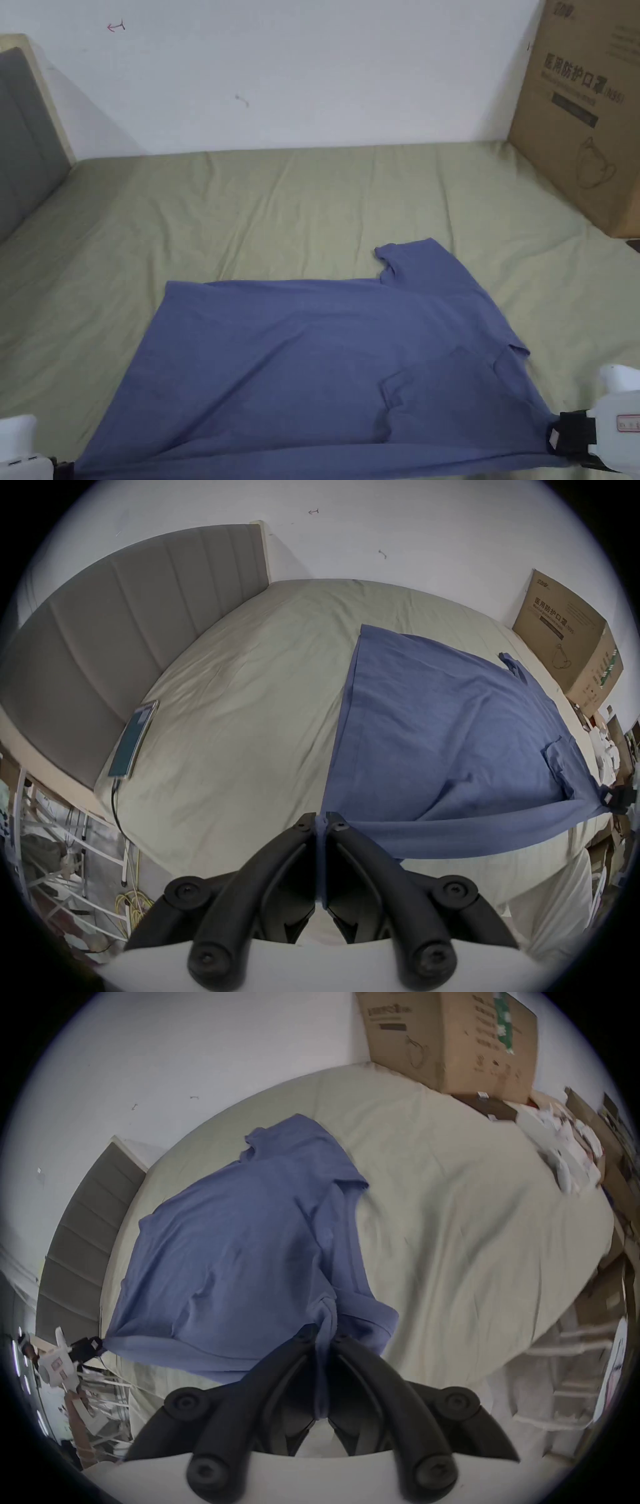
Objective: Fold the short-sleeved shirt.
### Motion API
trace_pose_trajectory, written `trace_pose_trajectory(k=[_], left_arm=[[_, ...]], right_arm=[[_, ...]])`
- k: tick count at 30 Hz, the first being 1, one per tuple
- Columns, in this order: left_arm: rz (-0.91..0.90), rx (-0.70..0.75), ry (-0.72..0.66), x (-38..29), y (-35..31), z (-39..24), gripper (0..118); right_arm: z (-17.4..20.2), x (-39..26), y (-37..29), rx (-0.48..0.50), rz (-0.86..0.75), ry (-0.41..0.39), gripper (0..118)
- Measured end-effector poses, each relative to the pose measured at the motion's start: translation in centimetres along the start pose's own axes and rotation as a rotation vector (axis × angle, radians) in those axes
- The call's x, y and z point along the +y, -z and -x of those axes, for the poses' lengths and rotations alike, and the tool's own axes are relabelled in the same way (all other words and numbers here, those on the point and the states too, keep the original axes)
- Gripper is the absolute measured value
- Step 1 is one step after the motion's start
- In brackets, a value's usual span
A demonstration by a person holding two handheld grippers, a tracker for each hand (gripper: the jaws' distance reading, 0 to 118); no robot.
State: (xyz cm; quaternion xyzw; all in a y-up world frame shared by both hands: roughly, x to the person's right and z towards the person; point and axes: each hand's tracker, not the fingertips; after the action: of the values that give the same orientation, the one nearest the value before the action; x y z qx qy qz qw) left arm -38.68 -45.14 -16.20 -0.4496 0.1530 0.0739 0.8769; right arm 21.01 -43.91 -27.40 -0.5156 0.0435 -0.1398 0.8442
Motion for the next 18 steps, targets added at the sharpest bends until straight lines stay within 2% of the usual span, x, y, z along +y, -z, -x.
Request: trace_pose_trajectory(k=[2,4,5,6,7,8,9,10,12,13,14,15,16,17,18], left_arm=[[-0.003,-0.019,-0.013,-1.4,-0.1,-0.3,8],[0.013,-0.022,-0.022,-1.5,-0.2,-0.7,34],[0.012,-0.014,-0.017,-2.0,-0.6,-1.3,41],[0.001,0.011,-0.011,-2.6,-1.1,-2.0,41],[-0.003,0.016,-0.011,-1.7,-0.8,-0.6,71],[0.000,0.015,-0.014,-1.9,-1.3,-0.9,89],[-0.015,-0.002,-0.038,-2.4,-2.2,-1.4,98],[-0.039,-0.033,-0.060,-2.1,-2.4,-0.5,98],[-0.055,-0.085,-0.092,-2.1,-3.4,0.2,97],[-0.073,-0.109,-0.098,-2.6,-4.2,0.0,91],[-0.089,-0.114,-0.103,-3.3,-4.8,-0.6,76],[-0.090,-0.107,-0.102,-3.0,-5.1,0.2,51],[-0.078,-0.091,-0.093,-3.5,-5.2,-0.4,15],[-0.052,-0.051,-0.088,-4.1,-5.2,-1.0,0],[-0.040,-0.024,-0.067,-4.9,-5.2,-1.6,0]], right_arm=[[-0.8,-0.9,0.9,0.014,0.019,0.040,3],[-1.3,-1.4,1.4,0.034,-0.004,0.044,4],[-1.3,-1.4,1.5,0.031,-0.007,0.038,4],[-1.2,-1.4,1.6,0.018,-0.011,0.028,4],[-1.1,-1.3,1.5,-0.002,-0.014,0.017,15],[-0.9,-1.3,1.3,-0.029,-0.020,0.002,33],[-0.9,-1.3,1.0,-0.060,-0.030,-0.027,56],[-0.7,-1.5,0.6,-0.068,-0.048,-0.030,72],[-0.1,-2.3,-1.1,-0.052,-0.072,-0.051,72],[0.1,-2.7,-1.9,-0.023,-0.097,-0.065,71],[0.4,-3.3,-2.5,0.003,-0.123,-0.074,70],[0.7,-4.0,-3.0,0.017,-0.150,-0.081,64],[0.3,-4.2,-2.7,0.003,-0.144,-0.089,38],[0.7,-4.8,-2.7,-0.005,-0.140,-0.109,12],[0.9,-5.4,-2.5,-0.014,-0.131,-0.112,2]])
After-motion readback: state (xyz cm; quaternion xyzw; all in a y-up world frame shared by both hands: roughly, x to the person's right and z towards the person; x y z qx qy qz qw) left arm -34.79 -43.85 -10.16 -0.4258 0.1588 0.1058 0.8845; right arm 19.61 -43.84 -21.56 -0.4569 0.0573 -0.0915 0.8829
